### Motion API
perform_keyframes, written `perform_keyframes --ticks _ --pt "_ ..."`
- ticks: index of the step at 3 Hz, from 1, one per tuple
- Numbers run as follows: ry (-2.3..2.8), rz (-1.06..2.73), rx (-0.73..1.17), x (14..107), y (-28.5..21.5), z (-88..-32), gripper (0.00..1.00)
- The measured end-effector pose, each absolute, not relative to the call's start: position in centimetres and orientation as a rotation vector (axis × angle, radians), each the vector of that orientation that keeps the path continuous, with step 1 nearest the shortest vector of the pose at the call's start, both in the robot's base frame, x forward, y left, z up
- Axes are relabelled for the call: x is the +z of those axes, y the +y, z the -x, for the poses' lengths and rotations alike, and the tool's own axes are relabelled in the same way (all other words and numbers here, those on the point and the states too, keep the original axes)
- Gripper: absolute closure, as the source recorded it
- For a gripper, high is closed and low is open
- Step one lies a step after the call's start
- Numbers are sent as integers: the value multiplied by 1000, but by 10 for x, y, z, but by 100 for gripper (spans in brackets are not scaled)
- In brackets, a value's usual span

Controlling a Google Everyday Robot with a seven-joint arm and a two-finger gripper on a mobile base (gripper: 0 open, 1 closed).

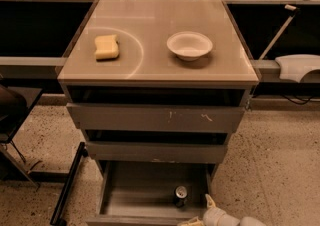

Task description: Pick pepsi can from bottom drawer and place on counter

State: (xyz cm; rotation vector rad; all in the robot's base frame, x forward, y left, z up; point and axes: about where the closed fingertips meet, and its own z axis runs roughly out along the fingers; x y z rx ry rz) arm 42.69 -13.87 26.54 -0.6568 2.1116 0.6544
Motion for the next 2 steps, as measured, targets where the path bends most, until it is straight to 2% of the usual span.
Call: perform_keyframes --ticks 1,2 --pt "2018 682 635 273 -117 -470 0" --pt "2018 682 635 273 -117 -470 0"
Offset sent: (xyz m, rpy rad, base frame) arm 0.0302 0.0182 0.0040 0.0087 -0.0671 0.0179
